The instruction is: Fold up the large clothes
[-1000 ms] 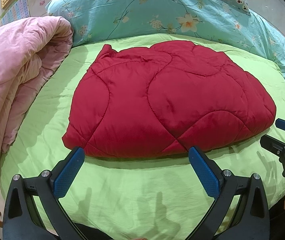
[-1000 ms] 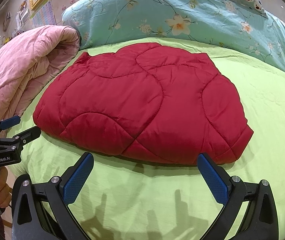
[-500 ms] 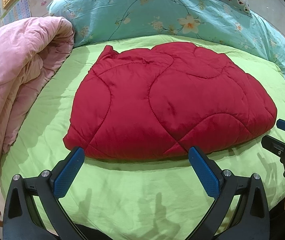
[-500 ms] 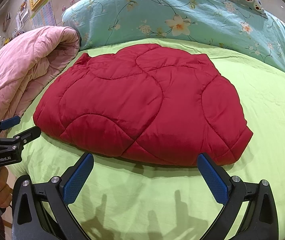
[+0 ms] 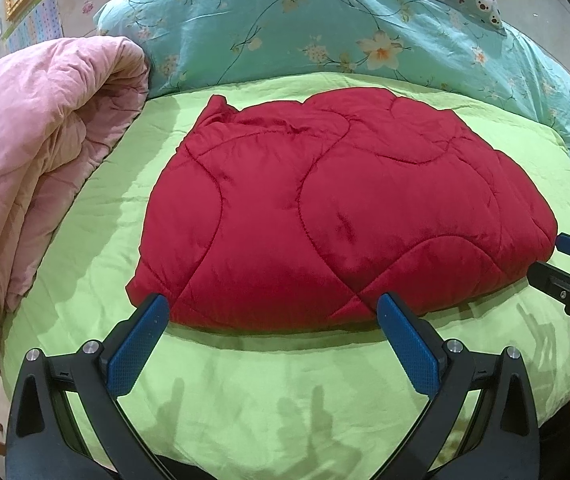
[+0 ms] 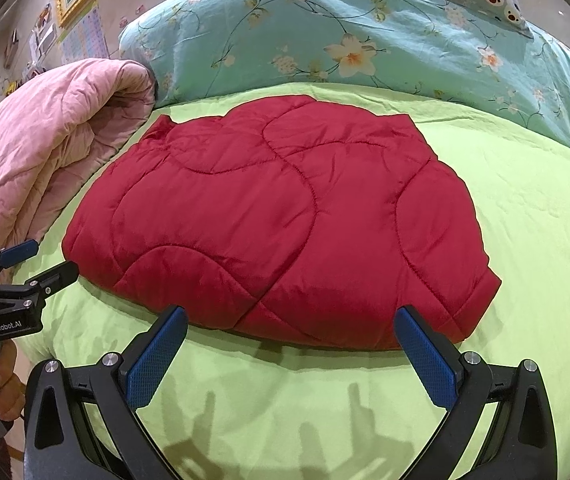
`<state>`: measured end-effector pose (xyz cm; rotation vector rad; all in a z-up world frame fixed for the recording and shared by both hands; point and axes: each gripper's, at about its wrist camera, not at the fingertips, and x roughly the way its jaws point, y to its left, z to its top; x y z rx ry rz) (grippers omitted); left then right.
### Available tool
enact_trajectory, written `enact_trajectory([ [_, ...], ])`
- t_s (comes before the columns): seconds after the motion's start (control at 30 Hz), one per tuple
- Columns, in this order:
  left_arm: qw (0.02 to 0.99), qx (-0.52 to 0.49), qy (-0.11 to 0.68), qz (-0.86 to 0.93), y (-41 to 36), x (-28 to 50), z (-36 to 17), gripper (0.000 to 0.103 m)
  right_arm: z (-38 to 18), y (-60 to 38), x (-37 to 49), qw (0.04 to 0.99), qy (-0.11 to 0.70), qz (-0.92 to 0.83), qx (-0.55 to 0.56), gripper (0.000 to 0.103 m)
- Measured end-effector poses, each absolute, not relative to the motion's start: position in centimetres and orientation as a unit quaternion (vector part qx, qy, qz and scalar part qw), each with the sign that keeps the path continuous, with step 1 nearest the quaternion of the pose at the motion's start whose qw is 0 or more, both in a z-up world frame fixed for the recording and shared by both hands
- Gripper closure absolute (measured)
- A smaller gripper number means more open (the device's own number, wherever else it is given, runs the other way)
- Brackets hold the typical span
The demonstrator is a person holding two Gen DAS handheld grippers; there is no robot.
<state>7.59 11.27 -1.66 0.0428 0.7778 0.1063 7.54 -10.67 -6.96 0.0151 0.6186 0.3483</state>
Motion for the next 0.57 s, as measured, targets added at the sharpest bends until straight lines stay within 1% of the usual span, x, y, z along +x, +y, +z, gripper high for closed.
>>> enact_trajectory([
  [0.57, 0.925, 0.023, 0.376, 0.047, 10.84, 7.41, -1.20, 0.000, -6.69, -10.72, 7.64, 0.938, 0.300, 0.173, 0.008, 0.000],
])
